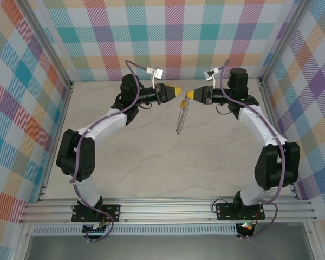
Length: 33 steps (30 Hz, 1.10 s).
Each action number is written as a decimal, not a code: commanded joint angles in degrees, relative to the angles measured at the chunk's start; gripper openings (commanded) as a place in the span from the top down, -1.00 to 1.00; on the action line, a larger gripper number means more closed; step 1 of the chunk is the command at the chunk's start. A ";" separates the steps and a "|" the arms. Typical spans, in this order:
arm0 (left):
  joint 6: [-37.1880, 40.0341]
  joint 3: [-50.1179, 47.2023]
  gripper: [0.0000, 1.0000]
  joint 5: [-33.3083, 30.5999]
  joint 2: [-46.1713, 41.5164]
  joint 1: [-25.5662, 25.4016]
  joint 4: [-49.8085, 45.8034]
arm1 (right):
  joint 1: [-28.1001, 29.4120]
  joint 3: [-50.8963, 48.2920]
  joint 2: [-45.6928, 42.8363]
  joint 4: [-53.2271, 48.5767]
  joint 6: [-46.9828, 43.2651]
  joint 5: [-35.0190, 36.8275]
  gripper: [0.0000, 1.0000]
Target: Put the keys on the keyring
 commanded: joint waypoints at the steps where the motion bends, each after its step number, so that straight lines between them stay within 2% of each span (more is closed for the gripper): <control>1: 2.23 2.67 0.44 3.36 0.76 0.09 -1.67 | 0.02 3.48 1.13 -4.20 -5.44 -5.35 1.00; 8: 3.95 4.11 0.39 4.25 2.16 0.12 -4.94 | -0.11 4.42 3.41 -4.32 -5.94 -7.02 1.00; 33: 2.85 7.24 0.39 8.25 5.52 -2.01 -4.63 | -0.07 4.64 4.52 -0.87 -3.71 -7.07 1.00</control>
